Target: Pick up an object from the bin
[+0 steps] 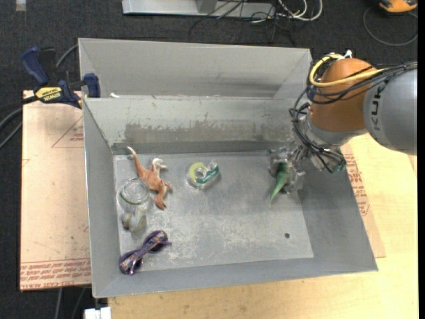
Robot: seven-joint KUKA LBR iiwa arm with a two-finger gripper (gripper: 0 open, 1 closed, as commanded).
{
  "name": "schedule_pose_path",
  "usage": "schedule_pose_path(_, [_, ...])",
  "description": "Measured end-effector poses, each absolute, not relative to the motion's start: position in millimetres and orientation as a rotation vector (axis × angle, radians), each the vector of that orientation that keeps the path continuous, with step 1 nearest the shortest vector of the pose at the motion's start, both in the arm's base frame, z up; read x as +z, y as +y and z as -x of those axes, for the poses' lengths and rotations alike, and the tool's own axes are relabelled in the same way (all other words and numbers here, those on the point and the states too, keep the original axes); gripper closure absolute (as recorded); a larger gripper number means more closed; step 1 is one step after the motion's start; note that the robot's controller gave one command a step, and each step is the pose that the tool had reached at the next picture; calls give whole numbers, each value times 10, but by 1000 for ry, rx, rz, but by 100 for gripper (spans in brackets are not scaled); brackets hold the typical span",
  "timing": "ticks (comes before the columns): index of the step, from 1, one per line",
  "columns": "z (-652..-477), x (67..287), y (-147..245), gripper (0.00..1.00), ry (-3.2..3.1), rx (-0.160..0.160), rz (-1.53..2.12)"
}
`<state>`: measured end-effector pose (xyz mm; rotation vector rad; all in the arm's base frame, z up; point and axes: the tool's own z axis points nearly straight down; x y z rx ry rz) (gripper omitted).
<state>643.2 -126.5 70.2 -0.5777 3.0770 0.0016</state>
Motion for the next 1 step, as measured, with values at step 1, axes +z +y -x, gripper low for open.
schedule_pose_path(1, [-6431, 701, -1266, 100, 3077, 2, 578])
